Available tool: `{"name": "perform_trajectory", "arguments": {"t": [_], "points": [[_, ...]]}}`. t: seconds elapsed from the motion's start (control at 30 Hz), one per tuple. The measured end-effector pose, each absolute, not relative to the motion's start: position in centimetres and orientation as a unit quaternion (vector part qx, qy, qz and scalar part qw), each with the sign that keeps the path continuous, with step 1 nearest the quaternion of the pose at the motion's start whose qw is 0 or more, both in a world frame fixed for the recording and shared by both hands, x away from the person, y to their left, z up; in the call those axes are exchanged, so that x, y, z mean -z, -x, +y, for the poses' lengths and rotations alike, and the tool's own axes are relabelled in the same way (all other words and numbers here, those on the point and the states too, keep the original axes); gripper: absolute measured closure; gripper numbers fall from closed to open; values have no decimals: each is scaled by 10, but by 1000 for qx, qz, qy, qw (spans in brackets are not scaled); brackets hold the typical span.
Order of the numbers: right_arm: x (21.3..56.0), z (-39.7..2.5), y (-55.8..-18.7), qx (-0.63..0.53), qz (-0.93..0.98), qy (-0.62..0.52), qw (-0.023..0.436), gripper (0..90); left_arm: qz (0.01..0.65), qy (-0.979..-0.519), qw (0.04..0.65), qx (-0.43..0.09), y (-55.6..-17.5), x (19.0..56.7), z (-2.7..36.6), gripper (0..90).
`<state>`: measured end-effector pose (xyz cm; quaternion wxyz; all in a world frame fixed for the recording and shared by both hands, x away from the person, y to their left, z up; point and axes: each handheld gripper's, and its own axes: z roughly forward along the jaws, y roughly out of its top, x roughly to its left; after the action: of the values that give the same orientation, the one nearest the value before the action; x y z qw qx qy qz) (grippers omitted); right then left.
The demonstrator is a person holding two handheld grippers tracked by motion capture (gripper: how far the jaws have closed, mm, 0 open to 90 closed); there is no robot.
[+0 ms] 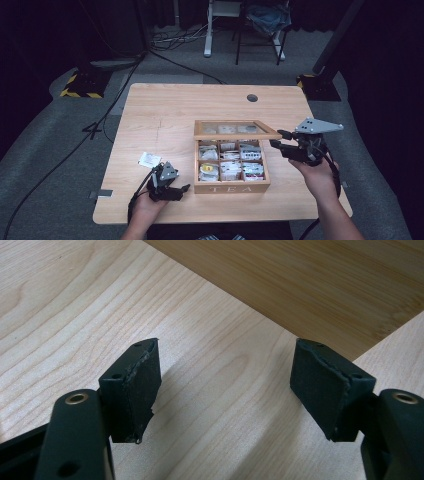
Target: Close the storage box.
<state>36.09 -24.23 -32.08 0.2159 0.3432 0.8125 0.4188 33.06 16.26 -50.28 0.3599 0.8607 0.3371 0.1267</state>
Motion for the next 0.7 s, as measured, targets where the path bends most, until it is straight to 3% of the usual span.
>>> {"name": "perform_trajectory", "arguments": {"t": [0.33, 0.7], "points": [[319, -235, -356, -362, 840, -343, 212, 553, 335, -861, 360, -126, -331, 503, 163, 289], [321, -233, -356, -328, 859, -351, 176, 543, 335, -861, 360, -126, -331, 503, 163, 289]]}}
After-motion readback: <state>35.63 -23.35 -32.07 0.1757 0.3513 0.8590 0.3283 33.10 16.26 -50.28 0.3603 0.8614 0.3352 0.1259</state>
